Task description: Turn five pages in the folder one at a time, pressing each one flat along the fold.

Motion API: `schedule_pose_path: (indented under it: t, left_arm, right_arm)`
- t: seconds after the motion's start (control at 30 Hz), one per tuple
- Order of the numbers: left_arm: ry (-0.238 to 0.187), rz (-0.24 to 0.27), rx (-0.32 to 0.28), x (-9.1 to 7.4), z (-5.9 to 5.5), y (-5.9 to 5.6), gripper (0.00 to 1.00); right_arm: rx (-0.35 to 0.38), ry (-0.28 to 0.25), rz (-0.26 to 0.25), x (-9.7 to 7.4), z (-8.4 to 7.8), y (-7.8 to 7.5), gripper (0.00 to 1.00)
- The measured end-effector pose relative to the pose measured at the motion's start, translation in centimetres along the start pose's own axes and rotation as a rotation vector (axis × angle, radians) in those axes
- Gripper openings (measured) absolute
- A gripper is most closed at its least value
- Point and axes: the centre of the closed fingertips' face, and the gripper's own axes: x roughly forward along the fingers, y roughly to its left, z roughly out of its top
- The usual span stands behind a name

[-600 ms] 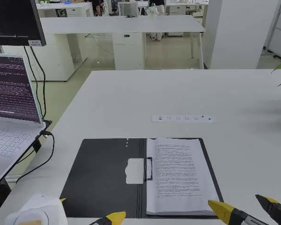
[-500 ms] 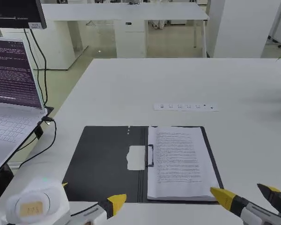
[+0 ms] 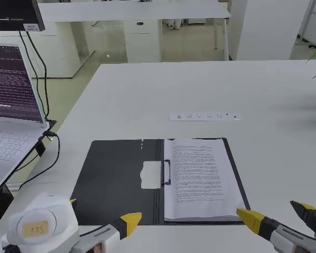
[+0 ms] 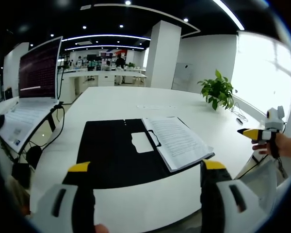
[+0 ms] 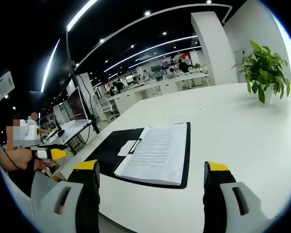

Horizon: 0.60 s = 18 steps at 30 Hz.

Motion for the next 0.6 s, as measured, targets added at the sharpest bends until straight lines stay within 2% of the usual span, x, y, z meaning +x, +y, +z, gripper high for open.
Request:
schedule_pose_path:
  t: [0.4,0.6]
  left_arm:
    - [0.005,-0.006,-0.007,0.10,-0.12,0.21,0.89]
    - [0.014,-0.017,0.000,0.39,-0.37,-0.08,0.89]
  right_arm:
    - [0.003,-0.003,-0.020,-0.37,0.11,-0.63,0.87]
    - [0.004,0.002,-0.025,-0.48,-0.18,-0.57,0.87]
